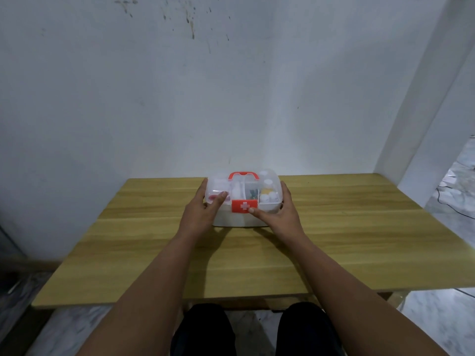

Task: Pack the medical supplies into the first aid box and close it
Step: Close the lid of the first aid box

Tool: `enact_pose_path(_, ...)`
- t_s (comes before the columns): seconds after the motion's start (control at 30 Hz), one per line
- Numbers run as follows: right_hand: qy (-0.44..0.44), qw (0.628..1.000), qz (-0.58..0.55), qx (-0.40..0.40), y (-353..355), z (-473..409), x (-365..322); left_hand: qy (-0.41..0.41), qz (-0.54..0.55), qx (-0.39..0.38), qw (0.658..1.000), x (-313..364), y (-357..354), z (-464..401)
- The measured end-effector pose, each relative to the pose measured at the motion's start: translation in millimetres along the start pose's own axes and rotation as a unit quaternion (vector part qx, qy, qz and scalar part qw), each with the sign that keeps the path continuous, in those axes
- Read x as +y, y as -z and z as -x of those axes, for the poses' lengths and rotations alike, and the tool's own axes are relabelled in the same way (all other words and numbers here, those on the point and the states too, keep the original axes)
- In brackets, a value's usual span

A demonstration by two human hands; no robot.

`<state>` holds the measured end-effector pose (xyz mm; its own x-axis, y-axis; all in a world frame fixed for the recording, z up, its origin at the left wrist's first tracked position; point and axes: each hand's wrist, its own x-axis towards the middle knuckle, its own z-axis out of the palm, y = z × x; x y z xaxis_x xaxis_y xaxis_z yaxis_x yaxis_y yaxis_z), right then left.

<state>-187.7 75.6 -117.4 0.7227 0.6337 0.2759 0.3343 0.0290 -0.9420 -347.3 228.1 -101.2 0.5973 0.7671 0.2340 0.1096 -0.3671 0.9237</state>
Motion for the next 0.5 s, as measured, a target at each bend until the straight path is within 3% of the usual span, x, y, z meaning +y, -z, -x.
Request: enact_pose_path(0.5,-0.073,0.994,-0.067,0.052,-9.7,-67.7,16.8,0.030,-0.006,0.000,1.000,-7.1,-27.6,-66.4)
